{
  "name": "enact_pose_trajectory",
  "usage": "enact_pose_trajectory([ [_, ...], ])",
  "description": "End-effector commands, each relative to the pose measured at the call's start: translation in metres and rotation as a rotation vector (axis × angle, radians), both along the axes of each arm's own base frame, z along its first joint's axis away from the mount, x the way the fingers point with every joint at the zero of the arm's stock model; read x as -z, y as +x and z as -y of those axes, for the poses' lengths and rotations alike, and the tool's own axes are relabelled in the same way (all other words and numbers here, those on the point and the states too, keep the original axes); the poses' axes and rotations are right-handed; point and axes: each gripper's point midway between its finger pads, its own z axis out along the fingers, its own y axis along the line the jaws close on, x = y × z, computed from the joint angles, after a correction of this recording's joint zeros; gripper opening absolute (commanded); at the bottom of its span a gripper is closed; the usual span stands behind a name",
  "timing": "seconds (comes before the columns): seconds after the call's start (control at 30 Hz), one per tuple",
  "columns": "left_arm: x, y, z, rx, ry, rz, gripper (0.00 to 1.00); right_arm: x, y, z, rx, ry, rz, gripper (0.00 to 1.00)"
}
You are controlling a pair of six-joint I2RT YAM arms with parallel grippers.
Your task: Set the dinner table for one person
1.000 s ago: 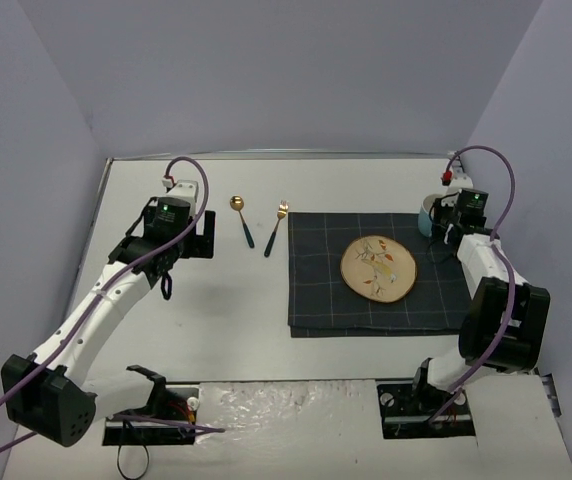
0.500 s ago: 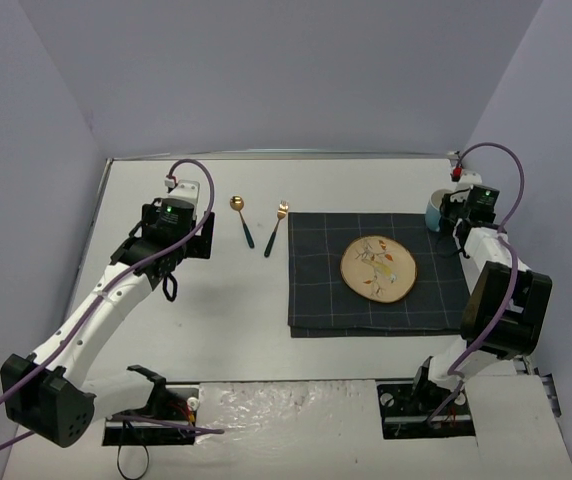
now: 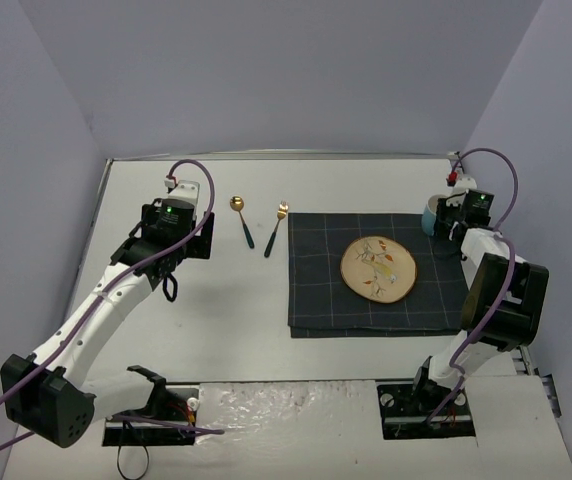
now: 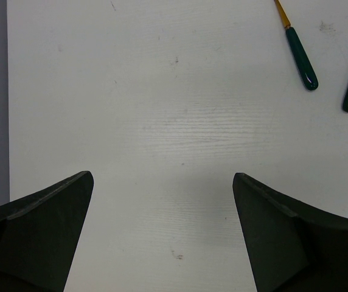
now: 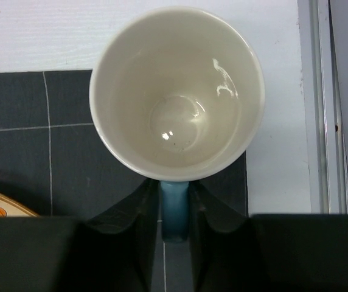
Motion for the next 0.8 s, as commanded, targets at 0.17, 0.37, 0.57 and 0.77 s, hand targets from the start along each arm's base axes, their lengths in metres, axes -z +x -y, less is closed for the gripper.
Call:
enact_pose_trajectory([
  [0.17,-0.02,0.013,0.002,-0.018,-0.021,0.078,0.97,-0.071,0.016,0.006,0.043,-0.047,0.226,0.65],
  [0.37,-0.013,0.015,0.009,-0.031,-0.072,0.058,0.97,-0.133,0.008,-0.008,0.1,-0.037,0.336,0.92],
  [0.57,0.003,0.024,0.032,-0.022,-0.165,-0.007,0.97,-0.204,-0.002,-0.05,0.109,0.058,0.497,1.0],
  [0.77,0.018,0.042,0.07,-0.006,-0.275,-0.102,0.97,-0.255,-0.023,-0.099,0.06,0.242,0.633,1.0],
])
